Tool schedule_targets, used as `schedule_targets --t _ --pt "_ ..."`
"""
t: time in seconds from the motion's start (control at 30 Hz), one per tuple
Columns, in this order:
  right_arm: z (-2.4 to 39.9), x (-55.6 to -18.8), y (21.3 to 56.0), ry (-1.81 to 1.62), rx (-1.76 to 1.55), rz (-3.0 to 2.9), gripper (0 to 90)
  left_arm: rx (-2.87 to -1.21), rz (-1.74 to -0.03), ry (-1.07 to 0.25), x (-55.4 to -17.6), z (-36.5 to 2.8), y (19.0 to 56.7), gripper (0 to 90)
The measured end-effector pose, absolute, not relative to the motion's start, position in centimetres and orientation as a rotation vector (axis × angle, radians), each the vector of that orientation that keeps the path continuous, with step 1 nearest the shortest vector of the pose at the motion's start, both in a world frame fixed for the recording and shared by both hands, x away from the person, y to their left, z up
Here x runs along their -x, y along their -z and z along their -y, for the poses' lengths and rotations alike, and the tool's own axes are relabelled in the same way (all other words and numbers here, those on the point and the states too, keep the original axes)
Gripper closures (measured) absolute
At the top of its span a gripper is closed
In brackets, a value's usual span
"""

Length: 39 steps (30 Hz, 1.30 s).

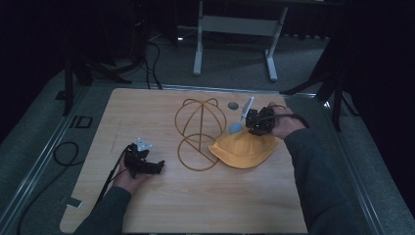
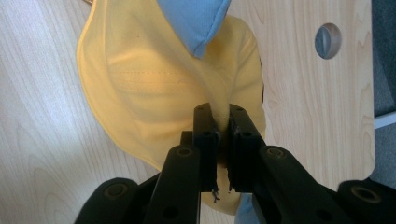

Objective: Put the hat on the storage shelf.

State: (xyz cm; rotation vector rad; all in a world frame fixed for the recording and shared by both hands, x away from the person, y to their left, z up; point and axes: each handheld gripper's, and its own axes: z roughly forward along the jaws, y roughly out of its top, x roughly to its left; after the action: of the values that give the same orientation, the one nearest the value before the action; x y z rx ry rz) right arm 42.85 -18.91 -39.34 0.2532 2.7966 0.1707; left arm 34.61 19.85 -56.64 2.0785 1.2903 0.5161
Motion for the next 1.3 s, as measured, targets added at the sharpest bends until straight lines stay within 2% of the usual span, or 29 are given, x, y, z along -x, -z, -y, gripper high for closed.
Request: schedule_targets --t 1.3 --pt "23.7 -43.1 35.2 -0.301 -0.523 -2.674 84.0 -2.080 -1.291 -0.514 -34.6 -19.9 56.6 0.1"
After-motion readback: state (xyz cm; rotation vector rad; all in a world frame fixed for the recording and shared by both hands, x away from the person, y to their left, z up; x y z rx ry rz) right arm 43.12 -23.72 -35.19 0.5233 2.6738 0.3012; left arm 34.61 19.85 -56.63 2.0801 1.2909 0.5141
